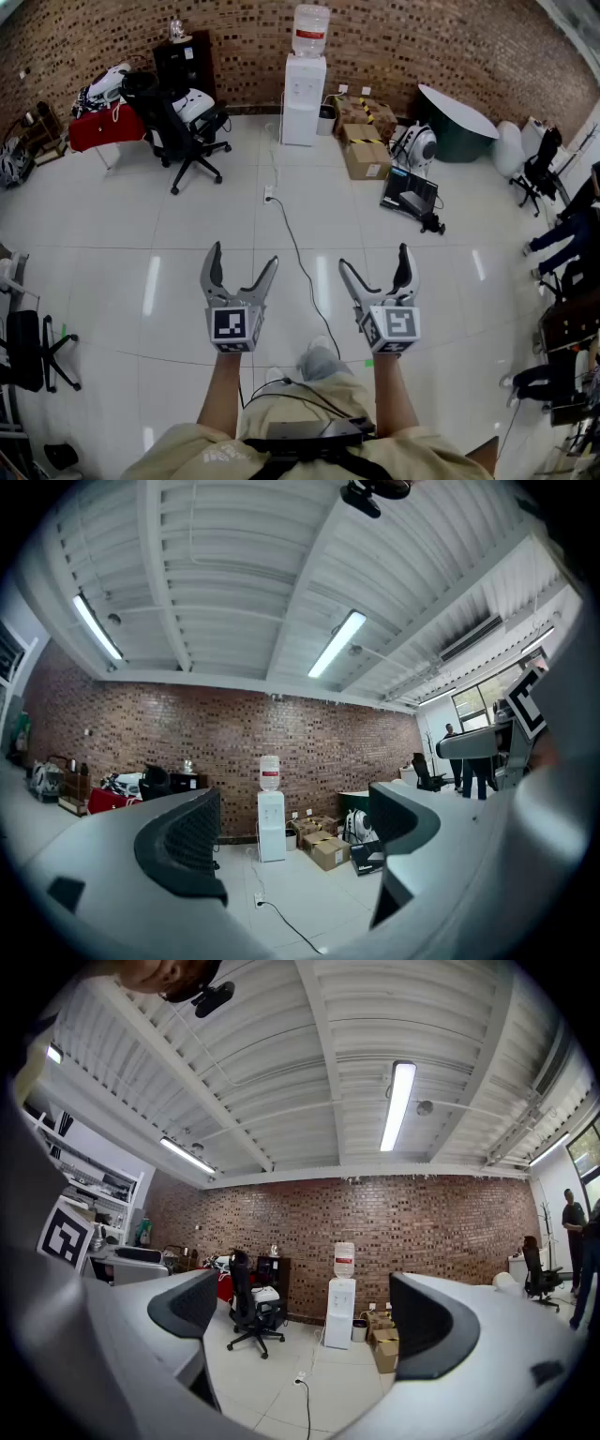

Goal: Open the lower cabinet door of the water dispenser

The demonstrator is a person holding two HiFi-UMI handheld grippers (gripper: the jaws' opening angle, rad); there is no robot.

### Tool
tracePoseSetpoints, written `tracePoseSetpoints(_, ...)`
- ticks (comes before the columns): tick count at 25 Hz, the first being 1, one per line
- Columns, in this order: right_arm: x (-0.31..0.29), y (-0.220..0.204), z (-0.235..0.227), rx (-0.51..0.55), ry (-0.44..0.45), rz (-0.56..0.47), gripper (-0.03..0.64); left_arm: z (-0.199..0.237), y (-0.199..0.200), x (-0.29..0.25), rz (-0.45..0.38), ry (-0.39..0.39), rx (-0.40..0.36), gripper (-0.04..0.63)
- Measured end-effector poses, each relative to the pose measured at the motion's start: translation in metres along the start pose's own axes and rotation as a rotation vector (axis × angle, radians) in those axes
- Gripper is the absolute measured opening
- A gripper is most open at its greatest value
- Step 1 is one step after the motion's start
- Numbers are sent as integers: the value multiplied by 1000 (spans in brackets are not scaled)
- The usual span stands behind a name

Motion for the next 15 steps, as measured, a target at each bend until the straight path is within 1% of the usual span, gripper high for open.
tracePoseSetpoints(2,-10,-5,-9,-25,4,-8,594,1,-9,-13,3,-3,-23,482)
tracePoseSetpoints(5,-32,-15,-27,-40,21,2,594,-2,-18,-37,-17,4,-41,482)
tracePoseSetpoints(7,-52,-24,-41,-43,48,3,594,-7,-22,-56,-10,14,-41,482)
tracePoseSetpoints(10,-89,-35,-65,-70,97,-38,594,-13,-27,-94,12,34,-68,482)
tracePoseSetpoints(11,-102,-38,-80,-87,115,-47,594,-18,-29,-111,3,53,-78,482)
tracePoseSetpoints(13,-126,-43,-126,-139,139,-46,594,-36,-30,-154,-23,90,-82,482)
tracePoseSetpoints(15,-146,-47,-184,-184,125,-45,592,-61,-29,-204,-35,110,-83,482)
Point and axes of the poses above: the fingertips, and each gripper's own axes: x backward along the fingers, z to its left, y out of its top, the point moved 8 cm from there along x, backward along the fingers, and after that the axes turned 4 degrees about y, right-handed, at the moved point
